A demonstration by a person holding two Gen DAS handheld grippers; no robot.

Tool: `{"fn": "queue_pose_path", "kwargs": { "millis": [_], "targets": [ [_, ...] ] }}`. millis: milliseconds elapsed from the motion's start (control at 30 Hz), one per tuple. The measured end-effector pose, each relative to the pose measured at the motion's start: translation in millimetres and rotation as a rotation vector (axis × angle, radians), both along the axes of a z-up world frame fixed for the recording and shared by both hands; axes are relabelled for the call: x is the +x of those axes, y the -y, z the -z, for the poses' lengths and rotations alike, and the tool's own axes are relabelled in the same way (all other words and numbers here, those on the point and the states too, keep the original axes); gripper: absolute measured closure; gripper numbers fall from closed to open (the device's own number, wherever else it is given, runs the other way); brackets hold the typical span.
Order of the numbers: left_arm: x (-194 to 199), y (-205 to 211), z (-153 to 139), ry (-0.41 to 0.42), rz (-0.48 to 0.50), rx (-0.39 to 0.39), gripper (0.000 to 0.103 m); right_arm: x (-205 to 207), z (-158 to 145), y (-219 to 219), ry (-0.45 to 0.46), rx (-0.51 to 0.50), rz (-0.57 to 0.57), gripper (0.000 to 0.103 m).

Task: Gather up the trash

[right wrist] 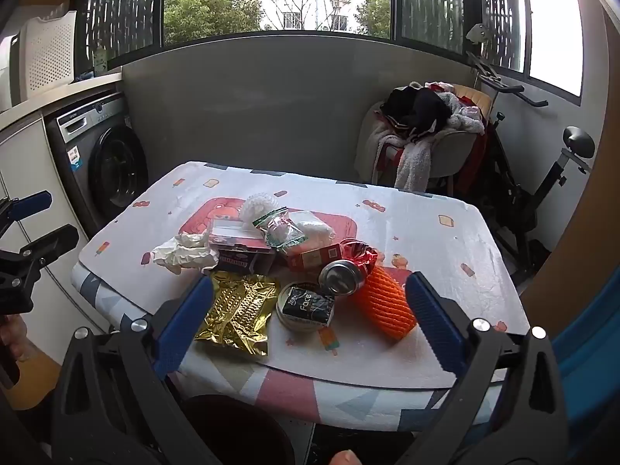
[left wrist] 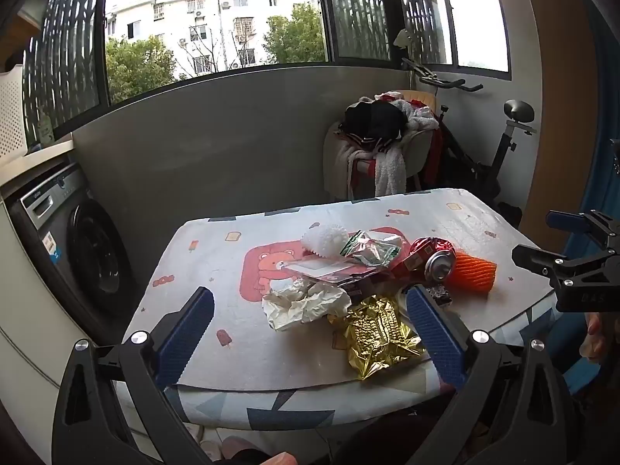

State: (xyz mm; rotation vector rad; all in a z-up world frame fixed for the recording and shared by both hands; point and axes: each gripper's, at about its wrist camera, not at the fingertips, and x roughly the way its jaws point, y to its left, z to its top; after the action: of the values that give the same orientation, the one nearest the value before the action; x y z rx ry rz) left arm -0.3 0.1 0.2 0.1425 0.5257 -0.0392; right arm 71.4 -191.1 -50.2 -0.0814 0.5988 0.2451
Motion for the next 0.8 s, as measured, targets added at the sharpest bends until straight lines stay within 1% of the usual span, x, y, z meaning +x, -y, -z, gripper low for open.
{"fn": "queue_pose_path", "kwargs": {
  "millis": [600,633,800],
  "targets": [
    [-0.5,-0.3,0.3,-0.003,-0.002,-0.006,0.006,-0.6,2.9,-0.9,-0.001,-0.007,-0.001,0.006],
    [2.3,-2.6,5.4,-0.003,-0.003,-0.005,0.006,-0.7,2.9,-0.9,-0.001,-0.007,-0.001,0.006],
    [-1.2,0.2,9.6,-0.005,-0.001,-0.007,0.006,-0.7,3.6,-1.2,-0.002,-0.008,-0.001,0.006]
  ]
}}
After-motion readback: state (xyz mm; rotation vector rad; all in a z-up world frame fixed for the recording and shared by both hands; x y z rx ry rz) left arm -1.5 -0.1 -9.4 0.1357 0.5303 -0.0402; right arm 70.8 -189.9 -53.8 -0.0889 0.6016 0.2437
